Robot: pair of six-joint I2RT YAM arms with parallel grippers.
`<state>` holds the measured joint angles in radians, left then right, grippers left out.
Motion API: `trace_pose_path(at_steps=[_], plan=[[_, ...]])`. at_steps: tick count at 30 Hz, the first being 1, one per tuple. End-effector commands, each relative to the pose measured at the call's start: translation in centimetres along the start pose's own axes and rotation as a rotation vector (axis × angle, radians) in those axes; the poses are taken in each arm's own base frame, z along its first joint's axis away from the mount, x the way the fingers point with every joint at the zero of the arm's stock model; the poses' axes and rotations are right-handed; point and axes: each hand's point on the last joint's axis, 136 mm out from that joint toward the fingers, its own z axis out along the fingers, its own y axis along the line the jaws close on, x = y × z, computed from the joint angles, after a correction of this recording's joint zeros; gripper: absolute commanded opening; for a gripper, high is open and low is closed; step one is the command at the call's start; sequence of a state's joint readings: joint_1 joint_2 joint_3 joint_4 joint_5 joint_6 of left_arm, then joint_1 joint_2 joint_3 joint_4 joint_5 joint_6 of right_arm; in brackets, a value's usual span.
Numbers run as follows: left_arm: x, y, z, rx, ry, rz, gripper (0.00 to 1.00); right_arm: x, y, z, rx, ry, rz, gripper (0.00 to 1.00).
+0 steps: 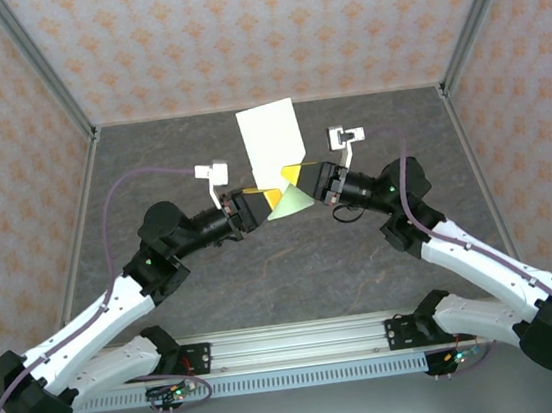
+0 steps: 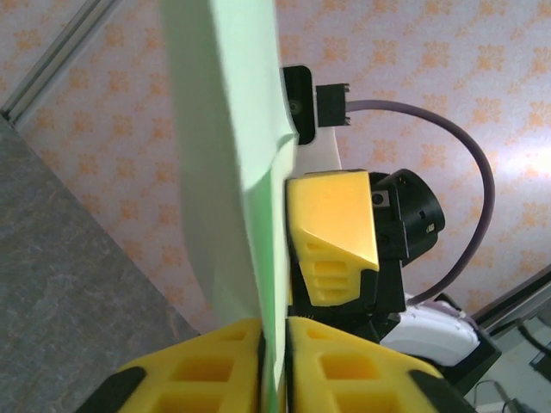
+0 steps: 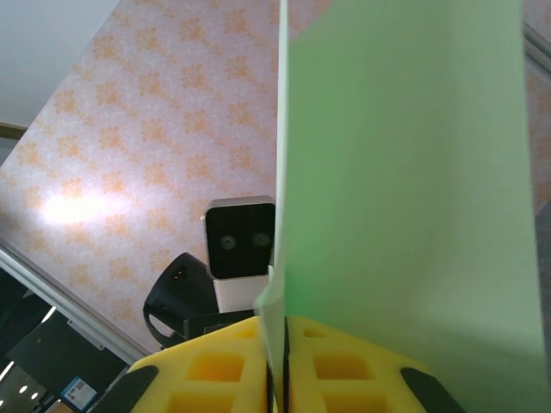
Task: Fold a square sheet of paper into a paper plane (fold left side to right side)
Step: Turn over the paper at the center of the table.
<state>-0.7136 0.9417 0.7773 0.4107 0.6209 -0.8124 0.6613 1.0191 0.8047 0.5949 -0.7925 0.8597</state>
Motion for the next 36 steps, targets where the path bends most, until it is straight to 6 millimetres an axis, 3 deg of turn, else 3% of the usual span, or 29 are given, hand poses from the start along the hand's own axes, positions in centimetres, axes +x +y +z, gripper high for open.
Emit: trace_pose_path(at_steps=[1, 3, 6, 9, 12, 15, 18, 24, 36], plan=[[-1.0, -1.5, -0.5, 0.005, -0.021, 0.062, 0.11, 0.0, 0.0, -1.1, 0.061, -0.021, -0.063, 0.24], [-0.5, -0.2, -0.8, -0.069, 0.002, 0.083, 0.07, 0.4, -1.6, -2.1, 0.179, -0.016, -0.095, 0.34], [1.0, 2.5, -1.7, -0.227, 0.064, 0.136, 0.03, 0.6, -4.8, -5.3, 0.447, -0.024, -0.163, 0.52], [2.9, 6.2, -3.3, -0.450, 0.152, 0.220, 0.00, 0.4, -9.0, -10.9, 0.816, -0.052, -0.219, 0.61], [4.7, 10.1, -5.5, -0.717, 0.260, 0.307, 0.00, -0.3, -11.9, -18.3, 1.210, -0.128, -0.253, 0.64], [6.3, 13.4, -7.9, -1.013, 0.394, 0.424, 0.00, -0.5, -12.7, -24.4, 1.500, -0.182, -0.293, 0.65], [6.5, 15.7, -10.0, -1.304, 0.488, 0.536, 0.00, -0.6, -12.2, -28.0, 1.651, -0.210, -0.336, 0.65], [7.3, 18.3, -11.6, -1.664, 0.574, 0.601, 0.00, -0.9, -10.6, -31.0, 1.750, -0.257, -0.377, 0.65], [13.8, 23.3, -8.7, -1.856, 0.938, 0.674, 0.00, -0.5, -10.1, -32.1, 1.750, -0.269, -0.374, 0.66]])
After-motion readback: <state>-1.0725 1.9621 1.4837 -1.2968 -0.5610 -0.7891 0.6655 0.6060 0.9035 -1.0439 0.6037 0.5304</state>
